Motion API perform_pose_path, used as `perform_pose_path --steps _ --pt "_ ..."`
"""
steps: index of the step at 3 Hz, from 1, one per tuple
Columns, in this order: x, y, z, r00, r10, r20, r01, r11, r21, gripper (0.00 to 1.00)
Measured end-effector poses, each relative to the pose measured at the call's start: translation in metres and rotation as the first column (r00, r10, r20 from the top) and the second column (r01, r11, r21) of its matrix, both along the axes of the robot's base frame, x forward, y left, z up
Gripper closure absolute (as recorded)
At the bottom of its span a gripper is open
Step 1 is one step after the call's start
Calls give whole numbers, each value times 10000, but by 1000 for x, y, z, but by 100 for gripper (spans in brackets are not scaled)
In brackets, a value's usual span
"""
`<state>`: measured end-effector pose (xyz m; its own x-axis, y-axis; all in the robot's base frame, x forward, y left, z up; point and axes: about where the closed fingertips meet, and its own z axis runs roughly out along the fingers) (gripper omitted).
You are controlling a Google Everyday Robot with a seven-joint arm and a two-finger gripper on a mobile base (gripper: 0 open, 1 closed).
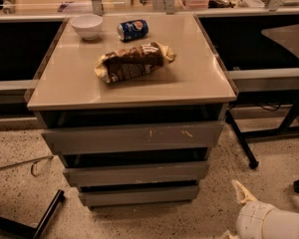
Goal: Close middle drawer
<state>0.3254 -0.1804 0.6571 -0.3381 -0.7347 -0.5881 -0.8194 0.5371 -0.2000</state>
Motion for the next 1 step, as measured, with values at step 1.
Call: perform_pose_path --steps 1 --pt "0 1 0 10000 23 -5 -23 10000 1 0"
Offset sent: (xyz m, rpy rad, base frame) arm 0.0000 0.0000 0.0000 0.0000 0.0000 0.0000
